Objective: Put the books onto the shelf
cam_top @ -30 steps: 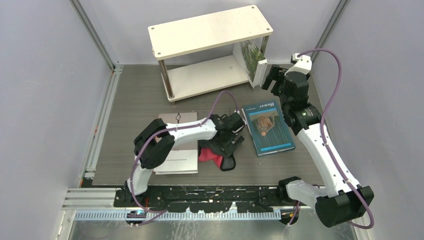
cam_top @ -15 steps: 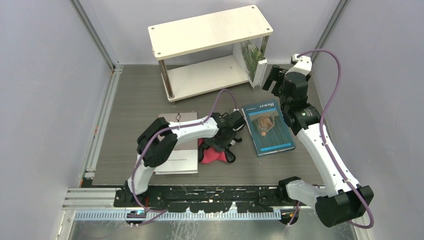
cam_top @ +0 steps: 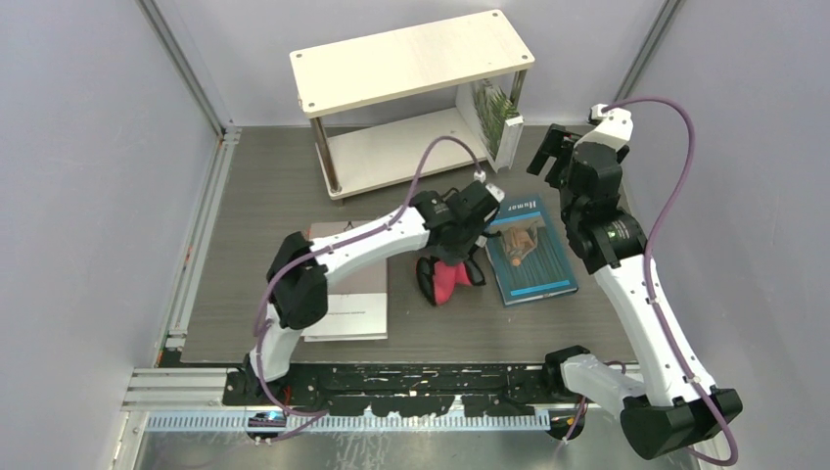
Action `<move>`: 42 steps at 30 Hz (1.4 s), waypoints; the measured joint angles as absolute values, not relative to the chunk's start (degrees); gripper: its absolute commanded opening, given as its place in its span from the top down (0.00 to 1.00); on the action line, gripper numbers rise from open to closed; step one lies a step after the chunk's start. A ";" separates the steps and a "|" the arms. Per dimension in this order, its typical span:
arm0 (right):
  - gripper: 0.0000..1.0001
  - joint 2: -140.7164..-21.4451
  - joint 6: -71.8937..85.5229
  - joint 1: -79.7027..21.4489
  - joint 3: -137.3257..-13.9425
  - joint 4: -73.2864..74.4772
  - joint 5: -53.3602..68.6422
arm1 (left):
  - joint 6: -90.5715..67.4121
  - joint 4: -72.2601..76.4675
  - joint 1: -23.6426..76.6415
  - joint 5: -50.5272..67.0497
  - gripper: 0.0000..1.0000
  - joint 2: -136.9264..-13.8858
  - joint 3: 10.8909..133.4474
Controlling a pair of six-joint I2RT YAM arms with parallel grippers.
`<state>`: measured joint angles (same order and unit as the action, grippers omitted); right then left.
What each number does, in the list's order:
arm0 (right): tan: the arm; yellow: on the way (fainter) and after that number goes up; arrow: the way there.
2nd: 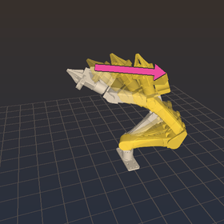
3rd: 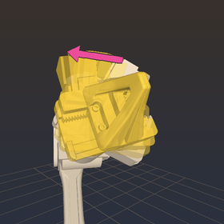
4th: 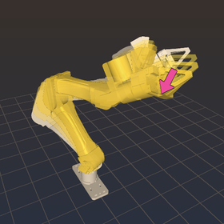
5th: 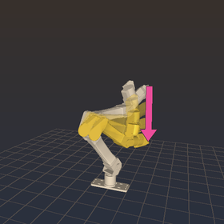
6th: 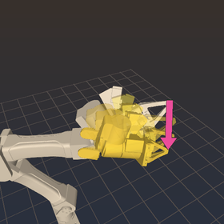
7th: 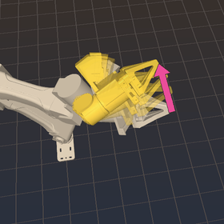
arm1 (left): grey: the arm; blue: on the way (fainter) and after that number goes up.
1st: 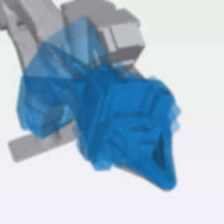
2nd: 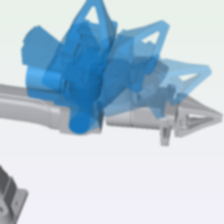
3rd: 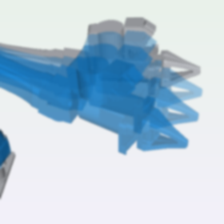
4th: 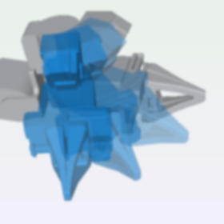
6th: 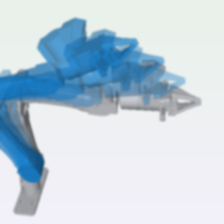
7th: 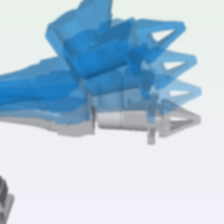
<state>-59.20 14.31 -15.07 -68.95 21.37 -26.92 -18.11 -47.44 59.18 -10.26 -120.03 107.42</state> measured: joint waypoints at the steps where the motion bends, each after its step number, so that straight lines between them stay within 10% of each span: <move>1: 0.12 -58.96 14.15 -15.07 -69.17 21.61 -27.14 | -18.11 -47.86 59.18 -11.05 1.00 -119.04 108.92; 29: 0.13 -66.85 12.60 -15.29 -81.56 24.34 -27.14 | 0.60 -26.72 46.24 -58.43 1.00 -82.35 110.04; 42: 0.13 -71.92 12.64 -15.42 -84.14 22.87 -26.30 | -9.93 -28.27 21.30 -57.12 1.00 -78.89 96.82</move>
